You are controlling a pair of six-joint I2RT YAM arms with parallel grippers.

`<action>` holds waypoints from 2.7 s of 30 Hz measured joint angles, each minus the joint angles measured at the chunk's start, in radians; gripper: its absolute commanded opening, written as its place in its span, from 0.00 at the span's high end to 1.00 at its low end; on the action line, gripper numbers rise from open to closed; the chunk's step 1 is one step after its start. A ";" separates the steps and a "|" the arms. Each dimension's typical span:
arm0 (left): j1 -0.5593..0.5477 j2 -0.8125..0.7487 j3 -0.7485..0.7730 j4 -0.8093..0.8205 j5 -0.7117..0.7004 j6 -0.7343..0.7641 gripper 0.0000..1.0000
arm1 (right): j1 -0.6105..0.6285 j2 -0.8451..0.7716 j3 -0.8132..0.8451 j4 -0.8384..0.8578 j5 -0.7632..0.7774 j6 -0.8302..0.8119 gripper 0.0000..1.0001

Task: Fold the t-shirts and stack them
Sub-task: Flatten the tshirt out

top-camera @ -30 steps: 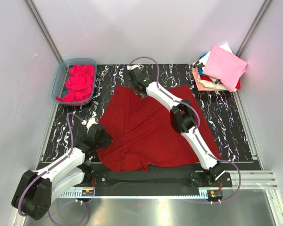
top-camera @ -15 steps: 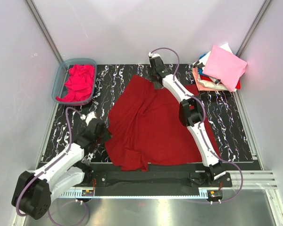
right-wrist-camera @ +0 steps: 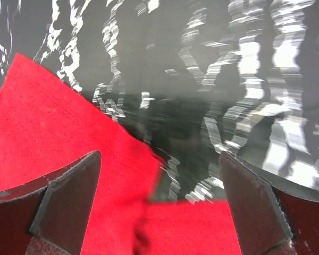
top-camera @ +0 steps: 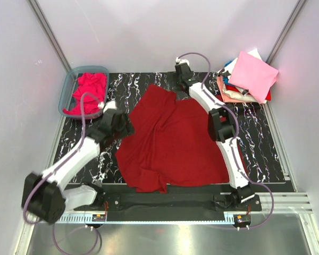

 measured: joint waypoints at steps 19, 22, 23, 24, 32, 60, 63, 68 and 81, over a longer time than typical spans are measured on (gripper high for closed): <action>0.074 1.018 0.877 0.006 0.356 0.158 0.31 | -0.233 -0.504 -0.634 -0.015 -0.101 0.158 0.48; 0.075 1.077 0.904 -0.014 0.363 0.158 0.30 | -0.228 -0.420 -0.625 -0.060 -0.104 0.163 0.48; 0.077 1.092 0.912 -0.019 0.363 0.158 0.30 | -0.227 -0.393 -0.610 -0.081 -0.104 0.164 0.48; 0.077 1.100 0.922 -0.025 0.366 0.157 0.29 | -0.227 -0.372 -0.597 -0.092 -0.104 0.165 0.48; 0.089 1.330 1.341 -0.253 0.284 0.203 0.26 | -0.249 -0.236 -0.424 -0.176 -0.104 0.188 0.44; 0.233 1.204 1.503 -0.423 0.157 0.356 0.01 | -0.291 -0.077 -0.080 -0.375 -0.271 0.248 0.02; 0.154 0.919 1.275 -0.406 0.142 0.346 0.01 | -0.289 -0.199 -0.209 -0.389 -0.301 0.248 0.00; -0.033 0.389 0.815 -0.347 0.098 0.287 0.07 | -0.265 -0.597 -0.571 -0.339 -0.309 0.251 0.00; -0.575 -0.269 -0.174 -0.364 0.045 -0.271 0.22 | 0.067 -1.423 -1.472 -0.187 -0.336 0.460 0.00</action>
